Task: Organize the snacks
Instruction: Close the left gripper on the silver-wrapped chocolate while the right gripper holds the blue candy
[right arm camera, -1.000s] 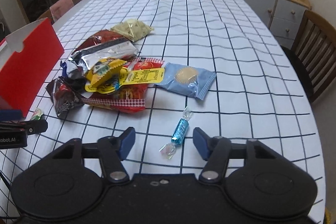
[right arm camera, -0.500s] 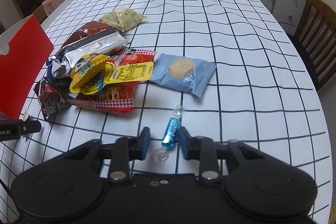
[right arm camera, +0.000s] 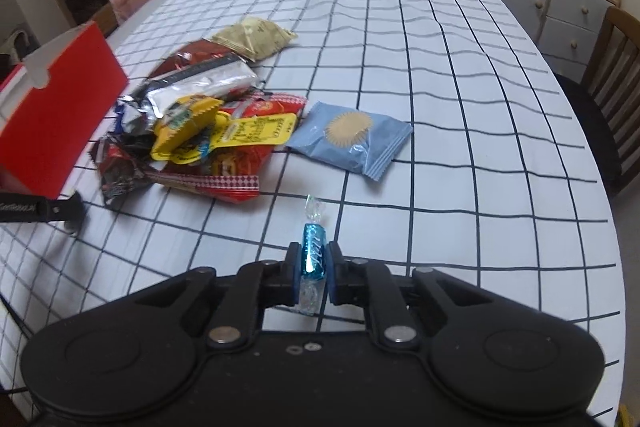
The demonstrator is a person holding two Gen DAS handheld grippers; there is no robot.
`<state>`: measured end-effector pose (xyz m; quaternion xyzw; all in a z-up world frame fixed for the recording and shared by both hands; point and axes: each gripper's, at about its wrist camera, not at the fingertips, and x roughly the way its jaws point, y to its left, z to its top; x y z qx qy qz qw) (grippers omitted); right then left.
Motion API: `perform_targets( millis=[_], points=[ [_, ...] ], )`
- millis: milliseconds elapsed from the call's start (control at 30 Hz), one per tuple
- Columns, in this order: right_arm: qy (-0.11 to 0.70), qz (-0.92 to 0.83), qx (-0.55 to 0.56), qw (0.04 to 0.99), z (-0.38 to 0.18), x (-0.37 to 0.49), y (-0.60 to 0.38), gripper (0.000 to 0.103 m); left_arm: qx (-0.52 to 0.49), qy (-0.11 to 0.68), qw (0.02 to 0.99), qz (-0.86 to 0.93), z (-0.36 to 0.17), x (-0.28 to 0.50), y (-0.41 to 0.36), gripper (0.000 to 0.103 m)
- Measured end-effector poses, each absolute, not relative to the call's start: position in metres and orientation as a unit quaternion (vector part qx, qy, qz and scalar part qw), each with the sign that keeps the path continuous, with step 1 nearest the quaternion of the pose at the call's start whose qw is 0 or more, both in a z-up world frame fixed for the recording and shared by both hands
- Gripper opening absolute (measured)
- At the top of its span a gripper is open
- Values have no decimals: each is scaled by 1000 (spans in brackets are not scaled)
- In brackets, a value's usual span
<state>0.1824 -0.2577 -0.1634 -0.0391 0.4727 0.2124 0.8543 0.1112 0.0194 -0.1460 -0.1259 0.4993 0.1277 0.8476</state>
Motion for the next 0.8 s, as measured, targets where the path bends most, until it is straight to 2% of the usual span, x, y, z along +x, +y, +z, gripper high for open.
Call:
perform_targets(
  millis=[367, 700, 767, 800],
  points=[
    [437, 281, -39, 854, -127, 165, -269, 10, -140, 471, 859, 144, -123, 84, -2, 10],
    [427, 314, -43, 847, -116, 154, -257, 11, -139, 453, 863, 173, -110, 56, 10, 11],
    [431, 316, -41, 845, -119, 152, -257, 11, -149, 460, 858, 173, -114, 55, 14, 13],
    [433, 316, -40, 843, -120, 151, -257, 11, -150, 463, 856, 174, -116, 54, 15, 21]
  ],
)
